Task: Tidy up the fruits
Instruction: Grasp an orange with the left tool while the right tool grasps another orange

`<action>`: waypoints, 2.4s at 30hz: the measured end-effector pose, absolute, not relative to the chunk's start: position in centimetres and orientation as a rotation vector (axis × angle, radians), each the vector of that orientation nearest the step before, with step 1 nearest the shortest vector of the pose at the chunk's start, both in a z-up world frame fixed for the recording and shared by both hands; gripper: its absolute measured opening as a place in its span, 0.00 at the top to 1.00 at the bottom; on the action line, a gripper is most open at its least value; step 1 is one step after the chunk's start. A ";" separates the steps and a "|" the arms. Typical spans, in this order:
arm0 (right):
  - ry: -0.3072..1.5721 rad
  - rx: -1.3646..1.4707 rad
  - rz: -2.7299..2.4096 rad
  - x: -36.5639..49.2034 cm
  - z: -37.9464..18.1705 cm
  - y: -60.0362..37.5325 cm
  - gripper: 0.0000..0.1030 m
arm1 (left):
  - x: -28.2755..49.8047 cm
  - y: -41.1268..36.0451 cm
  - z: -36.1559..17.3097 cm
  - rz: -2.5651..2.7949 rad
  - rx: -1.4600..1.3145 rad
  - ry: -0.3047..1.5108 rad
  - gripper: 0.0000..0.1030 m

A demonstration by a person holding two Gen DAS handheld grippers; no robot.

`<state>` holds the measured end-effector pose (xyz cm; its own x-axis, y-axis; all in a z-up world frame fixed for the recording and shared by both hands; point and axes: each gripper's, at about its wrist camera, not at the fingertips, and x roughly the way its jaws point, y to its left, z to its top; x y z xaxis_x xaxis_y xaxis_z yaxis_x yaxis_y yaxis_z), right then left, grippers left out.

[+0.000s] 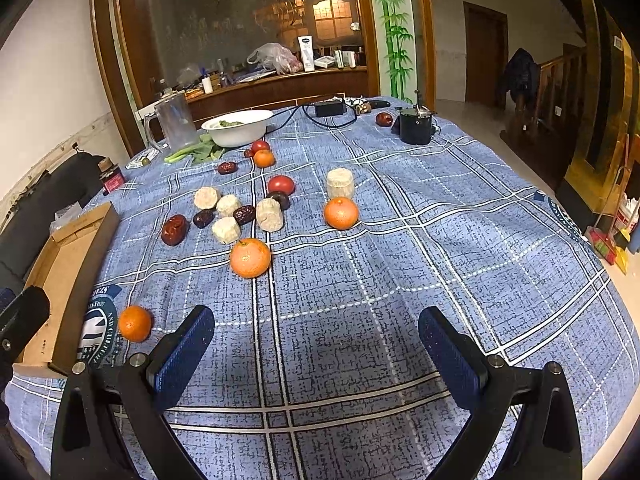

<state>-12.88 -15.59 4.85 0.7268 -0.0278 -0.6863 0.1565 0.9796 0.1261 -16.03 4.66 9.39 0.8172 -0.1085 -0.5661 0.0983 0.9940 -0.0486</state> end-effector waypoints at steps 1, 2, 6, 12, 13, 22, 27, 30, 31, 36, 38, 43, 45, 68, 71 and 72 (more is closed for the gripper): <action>0.752 0.178 -0.103 -12.8 4.8 -15.6 0.01 | -15.9 4.6 9.3 -0.111 -0.018 0.607 0.00; 0.752 0.176 -0.103 -12.8 4.8 -15.6 0.01 | -15.8 4.6 9.2 -0.112 -0.019 0.610 0.00; 0.756 0.167 -0.103 -12.5 4.5 -15.5 0.01 | -15.4 4.7 8.9 -0.115 -0.024 0.622 0.00; 0.770 0.169 -0.098 -12.1 4.1 -15.4 0.01 | -14.9 4.7 8.5 -0.123 -0.026 0.638 0.00; 0.771 0.169 -0.097 -12.0 4.0 -15.4 0.01 | -14.8 4.7 8.4 -0.124 -0.026 0.640 0.00; 0.768 0.146 -0.089 -11.6 4.4 -15.6 0.01 | -13.9 7.2 9.2 -0.100 -0.061 0.631 0.00; 0.773 0.142 -0.067 -11.0 4.8 -16.0 0.01 | -13.2 9.9 9.3 -0.114 -0.114 0.644 0.00; 0.792 0.133 -0.027 -10.2 4.8 -15.8 0.03 | -13.0 10.7 9.0 -0.155 -0.133 0.661 0.09; 0.801 0.133 -0.016 -9.9 4.8 -15.7 0.05 | -12.9 10.6 8.8 -0.173 -0.133 0.671 0.16; 0.874 0.167 0.064 -7.7 4.0 -15.6 0.21 | -12.2 8.7 7.5 -0.278 -0.097 0.734 0.35; 0.901 0.186 0.087 -6.8 3.6 -15.7 0.27 | -12.0 7.4 7.0 -0.318 -0.066 0.759 0.40; 0.940 0.207 0.116 -4.7 3.2 -15.6 0.30 | -11.1 5.4 5.5 -0.377 -0.029 0.806 0.43; 0.949 0.205 0.125 -4.1 3.1 -15.4 0.30 | -10.6 5.0 4.9 -0.383 -0.021 0.826 0.43; 0.975 0.143 0.156 -2.9 1.7 -12.5 0.63 | -7.1 4.8 1.4 -0.283 0.012 0.956 0.62; 0.960 0.145 0.154 -3.8 2.3 -12.5 0.63 | -7.9 5.0 1.9 -0.288 -0.004 0.936 0.71; 0.953 0.143 0.153 -4.1 2.7 -12.5 0.63 | -8.1 5.1 2.1 -0.292 -0.012 0.929 0.71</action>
